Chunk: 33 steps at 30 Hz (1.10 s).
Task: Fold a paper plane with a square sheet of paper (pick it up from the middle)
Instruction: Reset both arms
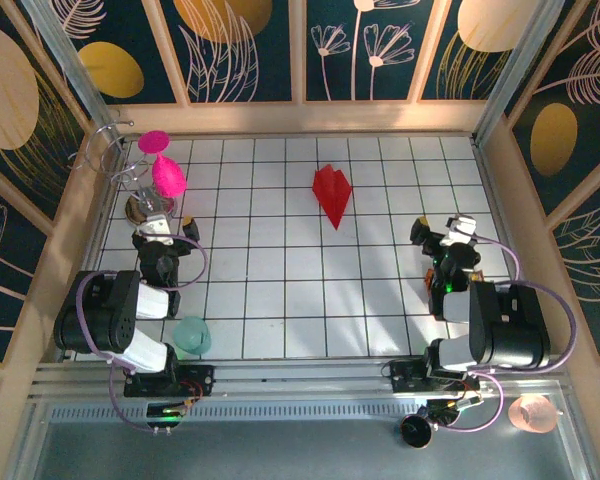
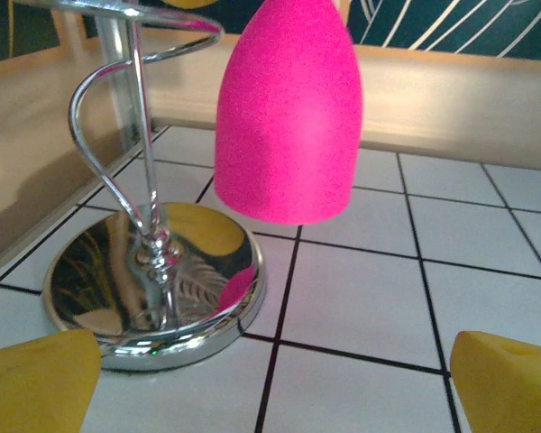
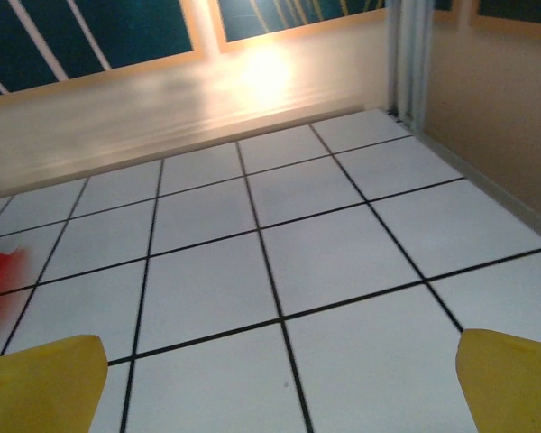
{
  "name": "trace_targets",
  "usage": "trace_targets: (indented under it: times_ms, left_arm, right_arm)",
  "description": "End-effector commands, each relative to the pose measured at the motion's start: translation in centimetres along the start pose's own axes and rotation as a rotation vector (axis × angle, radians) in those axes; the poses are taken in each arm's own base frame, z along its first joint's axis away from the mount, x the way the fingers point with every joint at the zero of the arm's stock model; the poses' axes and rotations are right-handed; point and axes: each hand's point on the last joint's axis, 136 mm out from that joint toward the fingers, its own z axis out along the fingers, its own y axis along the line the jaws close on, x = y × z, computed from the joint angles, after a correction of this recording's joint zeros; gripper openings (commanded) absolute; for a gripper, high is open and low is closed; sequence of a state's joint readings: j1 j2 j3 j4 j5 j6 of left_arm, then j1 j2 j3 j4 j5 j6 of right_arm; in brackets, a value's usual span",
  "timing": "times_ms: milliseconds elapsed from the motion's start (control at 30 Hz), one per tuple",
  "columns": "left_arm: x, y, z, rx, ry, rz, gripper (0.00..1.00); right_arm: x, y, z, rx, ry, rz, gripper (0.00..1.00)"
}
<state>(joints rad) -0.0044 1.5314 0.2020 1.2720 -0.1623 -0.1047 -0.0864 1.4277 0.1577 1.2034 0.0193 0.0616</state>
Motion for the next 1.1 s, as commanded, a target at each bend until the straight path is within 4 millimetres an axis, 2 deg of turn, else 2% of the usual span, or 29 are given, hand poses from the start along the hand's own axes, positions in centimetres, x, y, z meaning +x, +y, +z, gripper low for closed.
trace_targets:
  times_ms: [0, 233, 533, 1067]
  left_arm:
    - [-2.1, -0.5, 0.2, 0.032, -0.079, -0.012, 0.99]
    - [-2.1, -0.3, 0.4, 0.021, -0.073, -0.006, 0.99]
    - [-2.1, -1.0, 0.4, 0.062, -0.069, 0.011, 0.99]
    - [-1.9, -1.1, 0.6, 0.061, -0.063, 0.01, 0.99]
  right_arm:
    - [-1.5, 1.5, 0.7, -0.082, -0.079, 0.002, 0.99]
    - [-0.4, 2.5, 1.9, -0.072, -0.035, -0.051, 0.99]
    - [-0.5, 2.5, 1.9, -0.074, -0.039, -0.051, 0.99]
    - [-0.5, 2.5, 1.8, -0.073, -0.041, -0.051, 0.99]
